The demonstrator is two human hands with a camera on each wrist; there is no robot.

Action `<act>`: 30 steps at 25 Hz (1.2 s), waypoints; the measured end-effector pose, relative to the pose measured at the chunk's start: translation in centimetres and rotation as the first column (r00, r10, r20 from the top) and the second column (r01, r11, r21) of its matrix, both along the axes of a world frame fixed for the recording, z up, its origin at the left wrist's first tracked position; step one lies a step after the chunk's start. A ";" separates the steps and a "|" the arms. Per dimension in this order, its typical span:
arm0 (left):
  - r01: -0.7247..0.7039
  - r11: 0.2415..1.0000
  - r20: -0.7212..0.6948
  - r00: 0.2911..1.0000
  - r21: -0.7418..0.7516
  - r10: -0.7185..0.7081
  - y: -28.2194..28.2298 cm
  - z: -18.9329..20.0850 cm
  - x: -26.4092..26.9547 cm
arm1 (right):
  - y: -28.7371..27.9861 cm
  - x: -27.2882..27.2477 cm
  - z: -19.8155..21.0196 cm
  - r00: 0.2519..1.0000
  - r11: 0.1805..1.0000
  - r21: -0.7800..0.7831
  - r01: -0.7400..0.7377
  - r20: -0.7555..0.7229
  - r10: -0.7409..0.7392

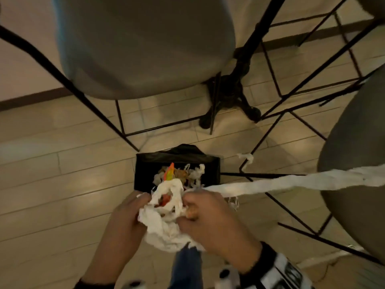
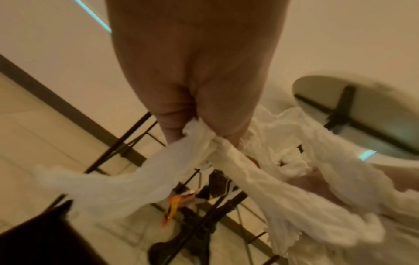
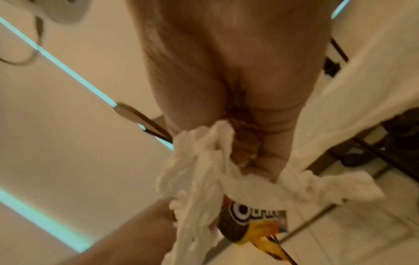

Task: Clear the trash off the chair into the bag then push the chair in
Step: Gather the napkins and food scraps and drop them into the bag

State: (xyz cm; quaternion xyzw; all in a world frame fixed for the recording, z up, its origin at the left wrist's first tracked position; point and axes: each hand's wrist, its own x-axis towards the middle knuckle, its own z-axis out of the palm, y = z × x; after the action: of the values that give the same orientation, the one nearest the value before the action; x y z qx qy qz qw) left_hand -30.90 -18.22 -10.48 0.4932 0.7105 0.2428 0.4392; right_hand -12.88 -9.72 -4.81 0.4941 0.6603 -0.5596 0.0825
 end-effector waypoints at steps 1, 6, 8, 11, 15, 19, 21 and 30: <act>0.017 1.000 -0.086 0.996 0.022 -0.015 1.0 -2.3 -0.5 | 0.2 -0.9 -4.0 1.000 0.997 0.073 -0.003 -0.003 0.003; 0.015 0.981 -0.222 0.973 -0.194 -0.059 2.1 -20.8 -1.6 | 1.2 -3.3 -23.5 0.988 0.984 0.172 0.043 0.141 -0.068; -0.014 0.954 -0.245 0.968 -0.301 -0.063 1.4 -27.6 -1.2 | 0.7 -3.4 -31.2 0.979 0.989 0.147 0.030 0.194 -0.059; -0.075 0.918 -0.286 0.957 -0.389 -0.043 -0.8 -34.5 -0.5 | -0.3 -3.8 -40.0 0.967 0.997 0.073 0.024 0.250 -0.041; -0.115 0.923 -0.406 0.912 -0.367 -0.048 -1.8 -40.1 -0.5 | -0.9 -4.6 -47.5 0.950 0.999 0.041 -0.014 0.313 0.000; -0.027 0.887 -0.345 0.926 -0.461 -0.151 -2.6 -41.5 0.4 | -1.6 -4.7 -50.2 0.948 0.990 -0.126 -0.057 0.305 0.094; -0.007 0.864 -0.341 0.920 -0.503 -0.191 -2.6 -41.0 0.7 | -1.5 -3.8 -50.0 0.953 0.978 -0.196 -0.077 0.273 0.130; 0.180 0.861 -0.321 0.875 -0.476 -0.361 -3.4 -38.2 -0.6 | 2.5 1.9 -39.7 0.972 0.985 0.061 0.161 0.161 -0.169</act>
State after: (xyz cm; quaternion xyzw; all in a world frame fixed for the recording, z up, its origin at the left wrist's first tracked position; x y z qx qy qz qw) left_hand -31.51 -21.58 -48.65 0.5193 0.7424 -0.0923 0.4130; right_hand -11.01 -7.26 -44.51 0.5938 0.6208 -0.5058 0.0784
